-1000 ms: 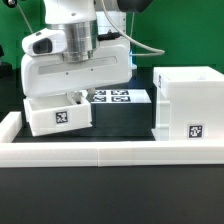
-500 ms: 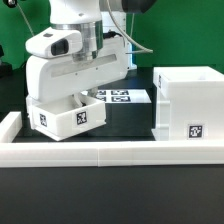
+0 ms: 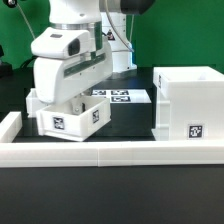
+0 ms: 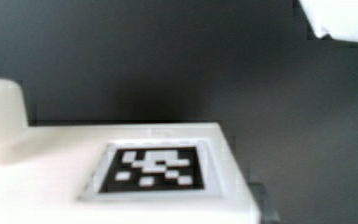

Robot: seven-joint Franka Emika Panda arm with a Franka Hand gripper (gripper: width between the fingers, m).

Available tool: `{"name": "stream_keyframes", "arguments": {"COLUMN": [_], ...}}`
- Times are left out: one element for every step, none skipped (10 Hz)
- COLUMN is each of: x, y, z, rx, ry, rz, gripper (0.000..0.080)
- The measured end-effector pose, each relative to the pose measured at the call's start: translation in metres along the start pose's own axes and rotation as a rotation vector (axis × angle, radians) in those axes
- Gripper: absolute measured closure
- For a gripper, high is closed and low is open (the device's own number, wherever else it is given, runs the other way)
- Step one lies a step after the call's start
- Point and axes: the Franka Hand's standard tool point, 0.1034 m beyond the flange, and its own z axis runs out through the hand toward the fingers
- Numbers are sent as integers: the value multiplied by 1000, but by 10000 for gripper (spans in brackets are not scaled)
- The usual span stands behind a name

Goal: Assemble drawer

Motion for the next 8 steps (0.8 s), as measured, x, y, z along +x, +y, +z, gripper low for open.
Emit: {"name": "stream_keyframes", "arguments": {"x": [5,10,8,5,4,4,6,10], "y": [0,1,1,2,2,1,0,0], "z": [0,0,0,0,1,1,3,3], "rx": [-8,-19,-18,-18,-17,-20,-36,-49], "ry": [-10,-23,-31,-38,-40,-39,-36,-31], "rz": [-84,-133,-214,-263,-271,-269,-279,-286], "gripper": [757,757,757,757,757,757,757,757]}}
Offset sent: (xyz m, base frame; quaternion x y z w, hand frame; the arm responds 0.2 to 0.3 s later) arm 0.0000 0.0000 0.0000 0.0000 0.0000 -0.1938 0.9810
